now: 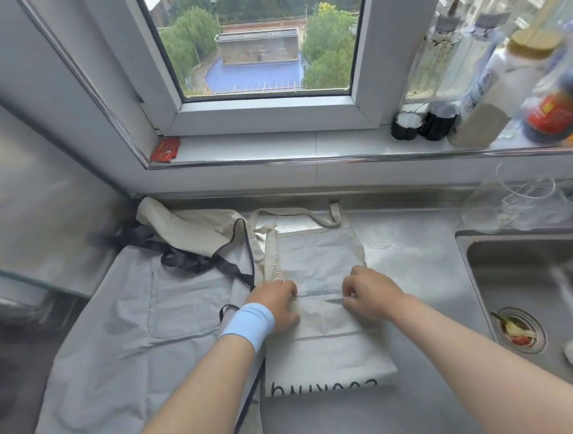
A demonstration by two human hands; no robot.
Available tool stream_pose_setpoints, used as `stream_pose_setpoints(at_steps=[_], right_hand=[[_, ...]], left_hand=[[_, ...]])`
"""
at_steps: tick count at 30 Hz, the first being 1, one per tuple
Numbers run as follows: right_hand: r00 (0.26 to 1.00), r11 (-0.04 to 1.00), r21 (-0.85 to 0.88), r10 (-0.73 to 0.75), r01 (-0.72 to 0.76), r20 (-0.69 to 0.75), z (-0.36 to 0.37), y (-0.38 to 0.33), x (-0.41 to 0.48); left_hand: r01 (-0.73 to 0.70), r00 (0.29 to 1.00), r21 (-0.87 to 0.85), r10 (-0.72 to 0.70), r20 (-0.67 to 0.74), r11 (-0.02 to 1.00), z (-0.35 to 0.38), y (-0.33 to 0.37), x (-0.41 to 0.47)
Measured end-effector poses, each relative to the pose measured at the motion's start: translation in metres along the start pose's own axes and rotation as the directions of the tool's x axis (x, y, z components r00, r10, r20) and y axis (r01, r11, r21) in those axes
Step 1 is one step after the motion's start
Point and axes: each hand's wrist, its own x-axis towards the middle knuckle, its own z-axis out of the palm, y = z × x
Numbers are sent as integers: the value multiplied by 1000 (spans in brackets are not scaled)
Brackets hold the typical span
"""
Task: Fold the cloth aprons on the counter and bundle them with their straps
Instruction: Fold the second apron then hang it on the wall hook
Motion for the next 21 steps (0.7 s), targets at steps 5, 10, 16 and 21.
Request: stream_pose_setpoints(at_steps=[5, 10, 16, 21], right_hand=[[990, 990, 137, 51, -33, -134, -12, -3, 3], [970, 998, 53, 27, -15, -242, -30, 3, 30], [980, 994, -104, 14, -35, -199, -49, 6, 81], [990, 973, -227, -3, -30, -144, -54, 4, 109]], left_hand=[[48, 996, -42, -51, -70, 998, -12, -10, 0], [107, 988, -201, -128, -92, 974, -40, -19, 22], [211, 975, -223, -221, -20, 952, -59, -33, 61], [230, 943, 40, -213, -256, 972, -58, -33, 75]])
